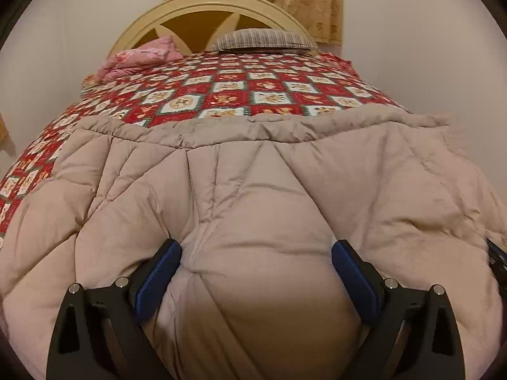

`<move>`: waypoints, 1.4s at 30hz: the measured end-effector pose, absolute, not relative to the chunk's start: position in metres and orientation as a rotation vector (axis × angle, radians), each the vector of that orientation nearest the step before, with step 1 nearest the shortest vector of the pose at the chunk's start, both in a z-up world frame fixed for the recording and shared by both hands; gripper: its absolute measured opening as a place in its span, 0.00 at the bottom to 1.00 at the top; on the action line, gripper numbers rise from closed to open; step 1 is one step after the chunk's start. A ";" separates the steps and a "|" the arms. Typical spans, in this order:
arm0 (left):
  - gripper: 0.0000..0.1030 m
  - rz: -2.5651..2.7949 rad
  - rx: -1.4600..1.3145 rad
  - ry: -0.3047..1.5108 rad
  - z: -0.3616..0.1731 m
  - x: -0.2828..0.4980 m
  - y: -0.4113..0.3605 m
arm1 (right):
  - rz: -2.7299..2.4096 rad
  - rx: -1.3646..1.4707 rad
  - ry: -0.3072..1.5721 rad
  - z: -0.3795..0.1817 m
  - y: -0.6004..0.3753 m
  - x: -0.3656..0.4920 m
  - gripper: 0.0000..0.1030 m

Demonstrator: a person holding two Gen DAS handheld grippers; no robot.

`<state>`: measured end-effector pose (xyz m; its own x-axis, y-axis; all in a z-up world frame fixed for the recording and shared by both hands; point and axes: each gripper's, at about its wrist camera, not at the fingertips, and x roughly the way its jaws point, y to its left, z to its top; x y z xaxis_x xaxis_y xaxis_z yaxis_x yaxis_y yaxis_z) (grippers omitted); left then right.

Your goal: Fold large clothes

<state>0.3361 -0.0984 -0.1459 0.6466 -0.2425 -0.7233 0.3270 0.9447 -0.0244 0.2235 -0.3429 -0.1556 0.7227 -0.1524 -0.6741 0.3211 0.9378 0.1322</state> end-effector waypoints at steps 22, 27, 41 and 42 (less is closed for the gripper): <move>0.94 -0.121 -0.695 0.743 -0.146 0.238 0.118 | -0.309 0.198 0.727 -0.154 -0.335 0.225 0.20; 0.94 -0.211 -0.789 0.792 -0.150 0.263 0.093 | -0.366 0.159 0.654 -0.123 -0.305 0.202 0.32; 0.94 -0.206 -0.778 0.685 -0.155 0.284 0.091 | -0.012 0.215 0.770 -0.155 -0.172 0.277 0.12; 0.94 -0.210 -0.767 0.682 -0.156 0.283 0.089 | -0.026 0.209 0.750 -0.163 -0.171 0.276 0.11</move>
